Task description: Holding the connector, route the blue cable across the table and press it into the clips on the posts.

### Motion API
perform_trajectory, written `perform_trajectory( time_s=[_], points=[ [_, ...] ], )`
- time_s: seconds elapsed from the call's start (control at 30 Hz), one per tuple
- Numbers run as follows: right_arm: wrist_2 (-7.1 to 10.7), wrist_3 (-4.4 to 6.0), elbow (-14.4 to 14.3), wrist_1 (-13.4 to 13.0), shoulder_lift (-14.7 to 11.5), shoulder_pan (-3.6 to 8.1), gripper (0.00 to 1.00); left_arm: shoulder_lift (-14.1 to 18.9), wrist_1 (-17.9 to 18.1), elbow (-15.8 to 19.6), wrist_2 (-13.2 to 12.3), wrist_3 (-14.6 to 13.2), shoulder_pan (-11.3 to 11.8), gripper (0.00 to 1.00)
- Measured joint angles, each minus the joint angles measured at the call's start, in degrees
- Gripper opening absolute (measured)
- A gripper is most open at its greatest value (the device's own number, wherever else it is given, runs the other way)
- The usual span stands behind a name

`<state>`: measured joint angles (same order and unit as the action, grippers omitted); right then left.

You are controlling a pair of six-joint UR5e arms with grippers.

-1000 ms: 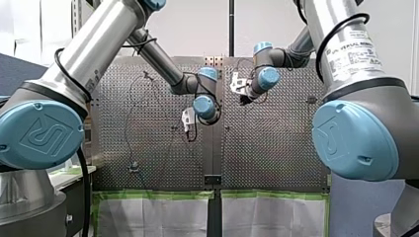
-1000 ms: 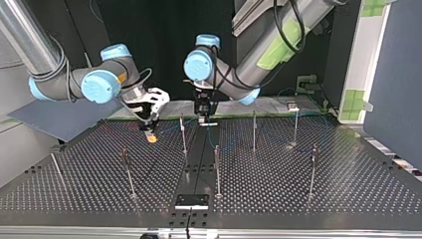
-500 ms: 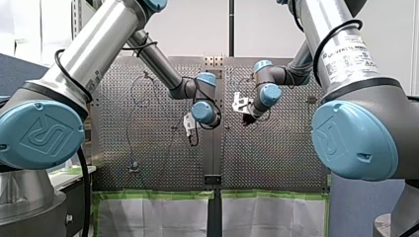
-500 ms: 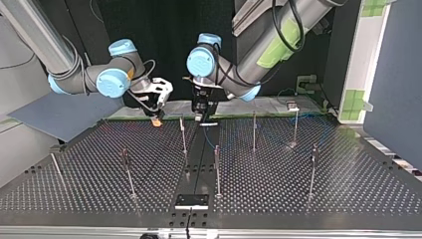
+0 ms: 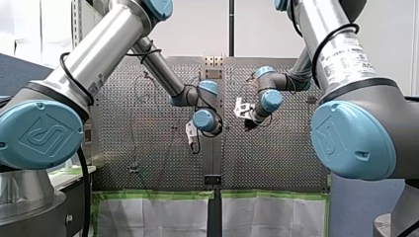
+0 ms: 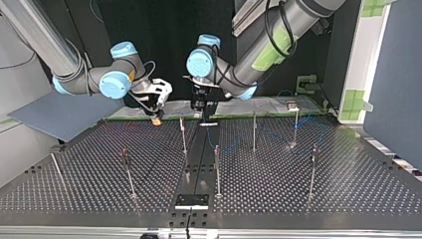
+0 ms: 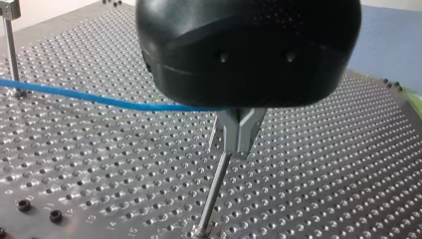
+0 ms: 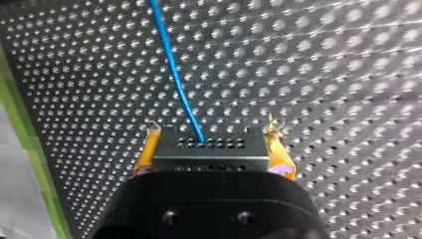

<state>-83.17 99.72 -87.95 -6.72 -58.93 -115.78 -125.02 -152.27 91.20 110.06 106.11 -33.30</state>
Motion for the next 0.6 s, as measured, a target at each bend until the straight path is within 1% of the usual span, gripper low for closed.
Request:
perform_trajectory(
  time_s=[0.17,0.4,0.5,0.6],
  points=[
    [-0.01,0.04,0.0,-0.6,1.0,0.38,0.00,-0.5,0.8,-0.3,-0.9,0.2,0.6,0.00],
    [0.67,0.15,0.0,-2.2,1.4,1.30,0.00,-3.6,0.6,-3.4,-2.0,0.5,1.5,0.00],
    [1.20,0.73,0.1,-3.0,1.5,1.84,0.00,-5.2,0.6,-5.1,-2.1,0.6,2.0,0.00],
    [1.75,1.36,0.2,-3.8,1.5,2.42,0.00,-6.1,-0.1,-6.7,-2.3,0.6,2.7,0.00]
  ],
)
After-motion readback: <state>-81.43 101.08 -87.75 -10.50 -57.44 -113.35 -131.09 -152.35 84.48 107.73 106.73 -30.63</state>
